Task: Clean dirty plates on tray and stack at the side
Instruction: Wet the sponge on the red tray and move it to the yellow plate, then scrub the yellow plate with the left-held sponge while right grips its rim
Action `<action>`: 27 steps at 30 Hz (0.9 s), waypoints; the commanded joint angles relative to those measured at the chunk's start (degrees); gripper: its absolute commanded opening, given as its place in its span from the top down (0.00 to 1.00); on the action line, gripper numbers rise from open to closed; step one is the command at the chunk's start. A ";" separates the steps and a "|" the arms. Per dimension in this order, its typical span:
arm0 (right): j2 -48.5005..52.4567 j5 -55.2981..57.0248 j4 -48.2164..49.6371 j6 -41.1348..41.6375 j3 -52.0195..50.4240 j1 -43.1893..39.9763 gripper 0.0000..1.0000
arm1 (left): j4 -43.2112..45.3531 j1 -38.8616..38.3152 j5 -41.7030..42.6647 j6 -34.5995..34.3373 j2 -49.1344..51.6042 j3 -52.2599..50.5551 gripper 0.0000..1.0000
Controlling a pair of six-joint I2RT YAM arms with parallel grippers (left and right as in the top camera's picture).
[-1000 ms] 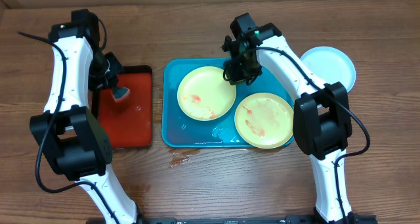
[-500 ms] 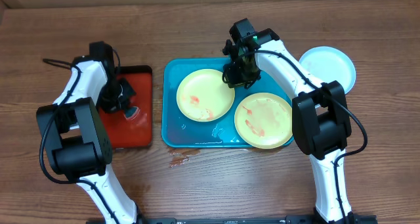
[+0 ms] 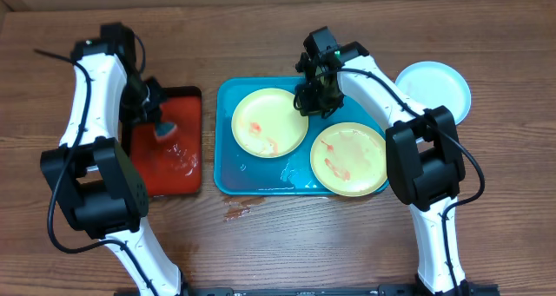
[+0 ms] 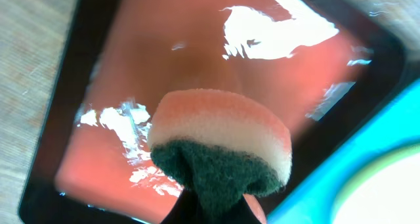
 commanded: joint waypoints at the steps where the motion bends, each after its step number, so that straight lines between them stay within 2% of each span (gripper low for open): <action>1: -0.09 -0.31 1.79 3.61 -3.26 0.33 0.96 | -1.07 -1.92 11.85 9.07 -0.39 3.08 0.96; 4: -0.09 -0.31 3.10 3.63 -4.57 0.33 0.96 | -1.33 -4.39 18.03 10.97 -0.37 2.36 0.96; 9: -0.09 -0.33 3.85 3.67 -4.87 0.33 0.96 | 0.68 -11.37 18.56 10.64 -0.35 0.66 0.96; 17: -0.09 -0.33 3.37 3.67 -4.87 0.33 0.96 | 8.44 -22.45 11.69 0.66 0.70 0.15 0.96; 27: -0.09 -0.31 3.74 3.65 -4.87 0.33 0.96 | 14.67 -30.49 7.98 -3.48 9.64 0.15 0.96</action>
